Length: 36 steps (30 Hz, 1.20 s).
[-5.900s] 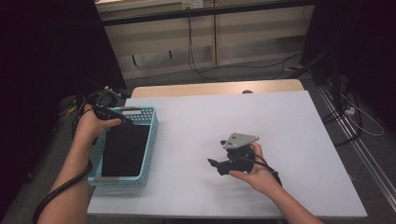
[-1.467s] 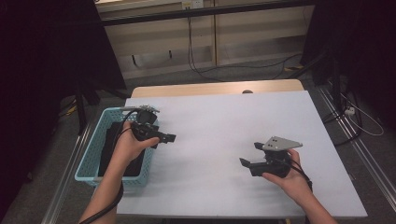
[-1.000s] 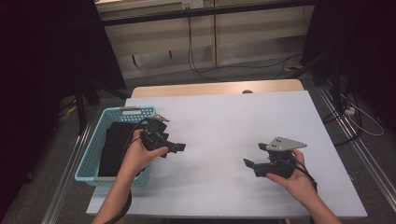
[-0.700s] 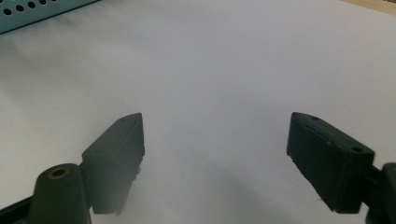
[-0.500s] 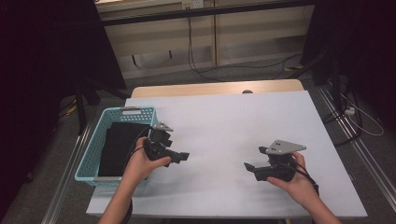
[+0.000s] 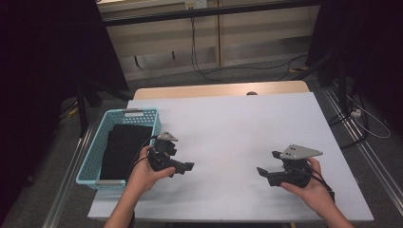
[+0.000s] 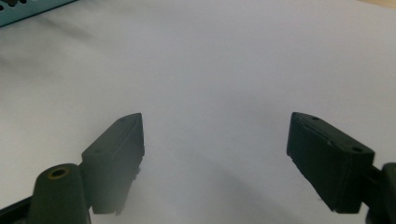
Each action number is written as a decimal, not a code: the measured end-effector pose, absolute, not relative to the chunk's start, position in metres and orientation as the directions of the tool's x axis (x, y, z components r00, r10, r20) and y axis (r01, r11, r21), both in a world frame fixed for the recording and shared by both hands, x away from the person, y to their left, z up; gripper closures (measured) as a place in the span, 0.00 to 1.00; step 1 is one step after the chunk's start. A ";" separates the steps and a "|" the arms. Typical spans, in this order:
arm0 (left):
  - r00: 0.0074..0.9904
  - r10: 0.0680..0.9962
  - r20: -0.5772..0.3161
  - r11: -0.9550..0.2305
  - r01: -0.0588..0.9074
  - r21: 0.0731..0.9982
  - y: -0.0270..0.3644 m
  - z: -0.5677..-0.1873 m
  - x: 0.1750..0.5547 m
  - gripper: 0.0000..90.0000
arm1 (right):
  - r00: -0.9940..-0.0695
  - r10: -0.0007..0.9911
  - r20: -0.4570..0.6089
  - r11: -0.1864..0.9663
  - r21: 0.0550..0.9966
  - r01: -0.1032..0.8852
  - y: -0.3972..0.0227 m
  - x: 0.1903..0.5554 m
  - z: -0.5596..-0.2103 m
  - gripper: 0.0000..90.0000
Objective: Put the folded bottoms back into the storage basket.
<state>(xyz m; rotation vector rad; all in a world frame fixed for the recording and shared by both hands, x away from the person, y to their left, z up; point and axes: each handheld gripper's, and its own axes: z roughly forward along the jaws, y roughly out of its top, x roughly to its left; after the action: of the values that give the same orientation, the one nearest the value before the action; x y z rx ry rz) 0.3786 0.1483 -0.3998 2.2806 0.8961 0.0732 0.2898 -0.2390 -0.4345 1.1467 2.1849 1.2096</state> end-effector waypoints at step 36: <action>0.772 0.606 -0.194 -0.544 0.579 0.607 0.156 -0.421 0.363 0.09 | -0.584 0.811 0.040 0.308 0.820 0.483 -0.255 0.276 -0.441 0.19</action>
<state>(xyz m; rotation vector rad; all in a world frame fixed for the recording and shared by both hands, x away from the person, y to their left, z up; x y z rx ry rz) 0.3627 0.1565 -0.4213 2.2886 0.8788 0.0506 0.2765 -0.2554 -0.4407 1.1548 2.1995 1.1767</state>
